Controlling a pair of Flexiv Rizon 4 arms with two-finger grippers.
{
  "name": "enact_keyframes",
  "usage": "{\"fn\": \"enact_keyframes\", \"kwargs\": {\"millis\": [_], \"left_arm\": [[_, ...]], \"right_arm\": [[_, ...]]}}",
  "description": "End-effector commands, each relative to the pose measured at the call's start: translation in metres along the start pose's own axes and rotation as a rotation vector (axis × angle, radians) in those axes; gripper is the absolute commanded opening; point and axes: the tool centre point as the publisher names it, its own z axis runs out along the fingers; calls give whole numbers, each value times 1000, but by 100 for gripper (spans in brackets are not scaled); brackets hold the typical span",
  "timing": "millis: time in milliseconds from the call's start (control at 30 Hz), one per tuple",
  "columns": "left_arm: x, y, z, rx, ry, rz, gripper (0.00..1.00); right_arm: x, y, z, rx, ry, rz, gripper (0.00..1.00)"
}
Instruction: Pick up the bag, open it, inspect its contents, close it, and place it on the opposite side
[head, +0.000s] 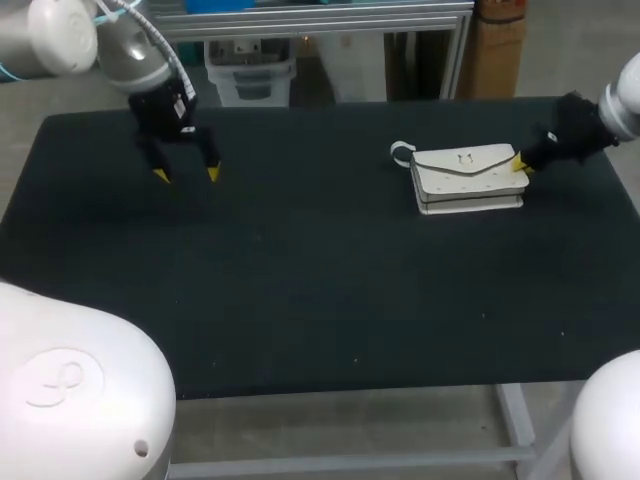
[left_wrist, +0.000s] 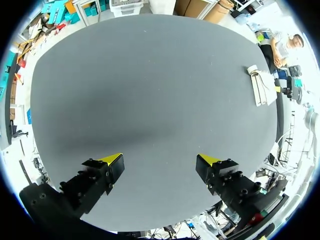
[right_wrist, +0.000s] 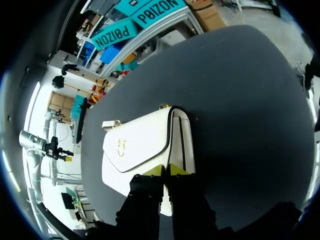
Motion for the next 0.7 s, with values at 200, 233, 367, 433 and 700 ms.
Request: {"fn": "enact_keyframes", "kwargs": {"millis": [200,233,367,433,700], "left_arm": [[-16,-11,-6,-16,-18,38,100],[-18,-11,-6,-20,-19,60,100],[-23,-13,-6,-35,-28,72,100],[-25,-14,-6,-39,-33,57,100],[-22,-18,-5,-45,-49,44,100]], "right_arm": [[-44,42,-18,55,6,14,0],[-49,46,-20,57,3,13,0],[-63,59,-27,76,-18,-11,0],[-71,67,-32,85,-39,-14,0],[-99,91,-47,95,-68,-24,0]]}}
